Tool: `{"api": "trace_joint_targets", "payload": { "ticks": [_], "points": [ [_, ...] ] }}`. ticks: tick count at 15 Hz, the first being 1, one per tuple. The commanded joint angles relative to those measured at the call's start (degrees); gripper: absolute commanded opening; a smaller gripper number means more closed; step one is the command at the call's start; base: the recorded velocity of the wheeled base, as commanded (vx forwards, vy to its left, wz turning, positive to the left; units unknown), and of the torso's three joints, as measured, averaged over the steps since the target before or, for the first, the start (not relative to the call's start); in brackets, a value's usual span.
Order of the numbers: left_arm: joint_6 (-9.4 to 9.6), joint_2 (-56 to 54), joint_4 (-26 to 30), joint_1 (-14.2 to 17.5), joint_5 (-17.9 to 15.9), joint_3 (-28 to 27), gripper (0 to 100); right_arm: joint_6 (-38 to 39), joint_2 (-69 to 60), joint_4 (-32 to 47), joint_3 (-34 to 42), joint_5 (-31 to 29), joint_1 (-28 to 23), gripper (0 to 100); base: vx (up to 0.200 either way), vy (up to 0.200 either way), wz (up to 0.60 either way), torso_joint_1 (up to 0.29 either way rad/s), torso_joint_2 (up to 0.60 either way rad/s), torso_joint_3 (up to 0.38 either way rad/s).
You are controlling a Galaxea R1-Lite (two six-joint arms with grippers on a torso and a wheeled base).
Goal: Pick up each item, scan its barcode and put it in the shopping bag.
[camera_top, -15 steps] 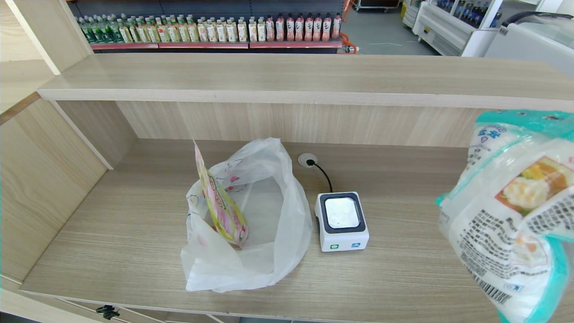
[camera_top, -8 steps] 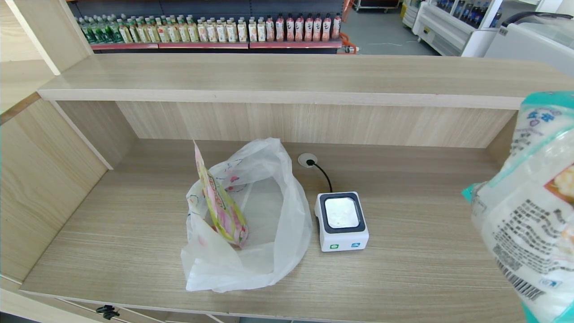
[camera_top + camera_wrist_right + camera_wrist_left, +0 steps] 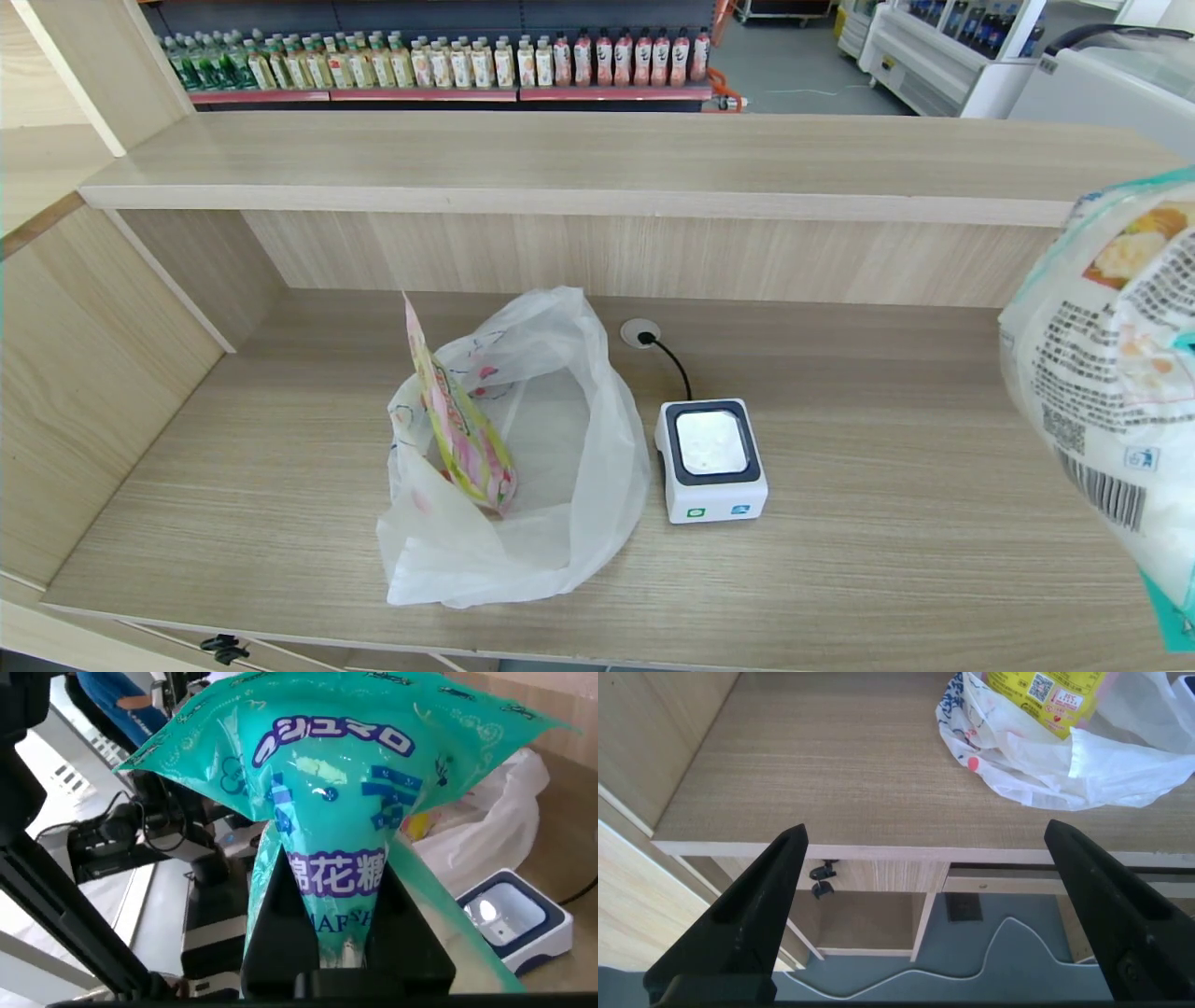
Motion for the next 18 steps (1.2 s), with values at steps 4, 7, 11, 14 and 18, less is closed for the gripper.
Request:
{"api": "trace_joint_targets", "payload": {
  "ticks": [4,7,11,14,18],
  "points": [
    [-0.02,0.0,0.0,0.0,0.0,0.0,100,0.9,-2.8,7.2,-3.9,-2.5,3.6,0,0.0,0.0,0.0,0.0,0.0,0.0],
    [-0.02,0.0,0.0,0.0,0.0,0.0,100,-5.9,-0.2,8.6,-3.7,-12.6,7.8,0,0.0,0.0,0.0,0.0,0.0,0.0],
    [-0.02,0.0,0.0,0.0,0.0,0.0,100,-25.7,0.4,26.0,-5.1,-42.9,18.6,0,0.0,0.0,0.0,0.0,0.0,0.0],
    [-0.02,0.0,0.0,0.0,0.0,0.0,100,-26.7,-1.1,27.4,-3.4,-50.4,24.0,0,0.0,0.0,0.0,0.0,0.0,0.0],
    [-0.02,0.0,0.0,0.0,0.0,0.0,100,-30.6,-2.4,37.4,-2.5,-59.5,27.5,0,0.0,0.0,0.0,0.0,0.0,0.0]
  ]
}}
